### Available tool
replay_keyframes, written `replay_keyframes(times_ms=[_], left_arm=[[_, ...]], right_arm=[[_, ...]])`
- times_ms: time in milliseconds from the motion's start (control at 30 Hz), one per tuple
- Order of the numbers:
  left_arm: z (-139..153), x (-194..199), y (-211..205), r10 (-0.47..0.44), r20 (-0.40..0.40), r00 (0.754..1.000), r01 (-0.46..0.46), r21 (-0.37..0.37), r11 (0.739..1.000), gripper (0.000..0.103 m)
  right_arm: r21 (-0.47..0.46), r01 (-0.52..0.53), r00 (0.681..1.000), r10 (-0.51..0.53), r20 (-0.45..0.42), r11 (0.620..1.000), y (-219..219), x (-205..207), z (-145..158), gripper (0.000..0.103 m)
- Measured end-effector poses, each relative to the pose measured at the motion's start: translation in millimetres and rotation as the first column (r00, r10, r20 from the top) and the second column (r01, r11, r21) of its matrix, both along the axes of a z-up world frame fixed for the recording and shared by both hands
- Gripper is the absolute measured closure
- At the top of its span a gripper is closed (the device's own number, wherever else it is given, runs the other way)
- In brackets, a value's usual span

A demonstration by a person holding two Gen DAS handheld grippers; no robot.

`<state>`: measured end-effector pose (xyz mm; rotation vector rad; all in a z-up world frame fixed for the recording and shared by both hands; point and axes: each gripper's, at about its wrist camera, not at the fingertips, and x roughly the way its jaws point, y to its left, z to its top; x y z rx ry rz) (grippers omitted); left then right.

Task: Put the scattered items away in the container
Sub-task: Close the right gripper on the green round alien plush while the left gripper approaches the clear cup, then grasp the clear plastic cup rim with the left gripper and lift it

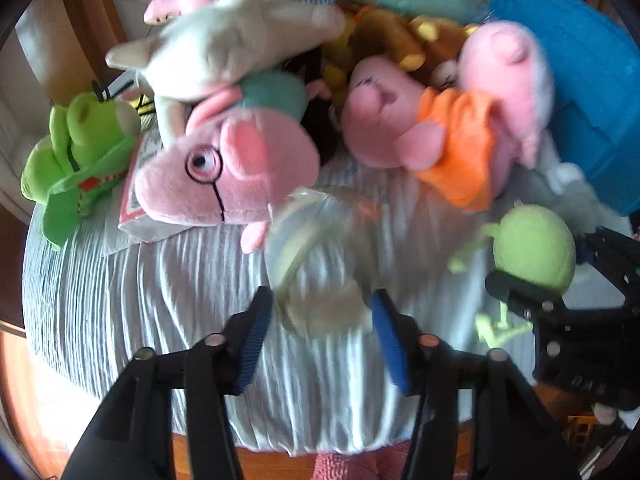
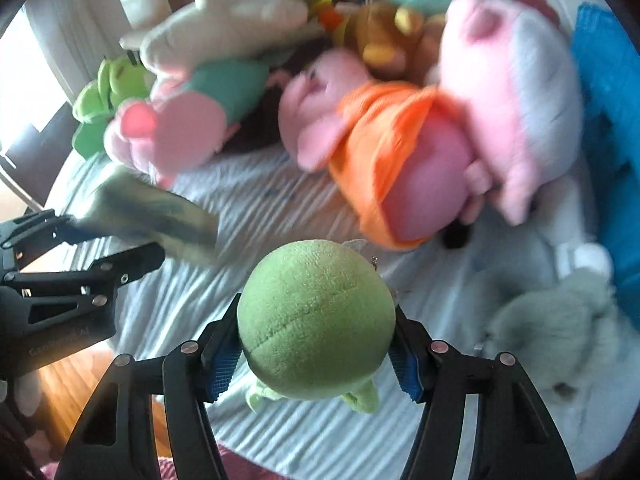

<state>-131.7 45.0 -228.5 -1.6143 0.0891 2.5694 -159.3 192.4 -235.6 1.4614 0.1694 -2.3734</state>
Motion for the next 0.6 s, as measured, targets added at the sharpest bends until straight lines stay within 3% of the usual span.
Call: replay_keyframes(times_ms=[133, 233, 367, 433, 500, 600], left_arm=[[33, 10, 1, -0.039, -0.063, 0.997, 0.037, -0.021, 0.999, 0.061], [26, -1, 4, -0.046, -0.047, 0.998, 0.046, -0.007, 0.999, 0.061], [14, 1, -1, -0.028, 0.024, 0.999, 0.026, 0.066, 0.997, 0.060], [14, 4, 2, -0.016, 0.032, 0.999, 0.014, 0.073, 0.997, 0.051], [15, 0, 3, -0.002, 0.031, 1.000, 0.000, 0.086, 0.996, 0.031], [13, -9, 10, 0.029, 0.028, 0.999, -0.031, 0.060, 0.998, 0.023]], right_arm=[[-0.005, 0.024, 0.998, -0.024, -0.062, 1.000, 10, 7, 38, 0.039], [-0.013, 0.057, 0.995, -0.058, -0.076, 0.998, 33, 14, 46, 0.039], [0.005, 0.098, 0.994, -0.098, -0.056, 0.995, 42, 25, 38, 0.039], [0.013, 0.113, 0.993, -0.113, -0.046, 0.993, 41, 27, 29, 0.039], [0.011, 0.122, 0.992, -0.121, -0.037, 0.992, 46, 27, 25, 0.039], [0.007, 0.119, 0.993, -0.119, -0.028, 0.993, 51, 28, 22, 0.039]])
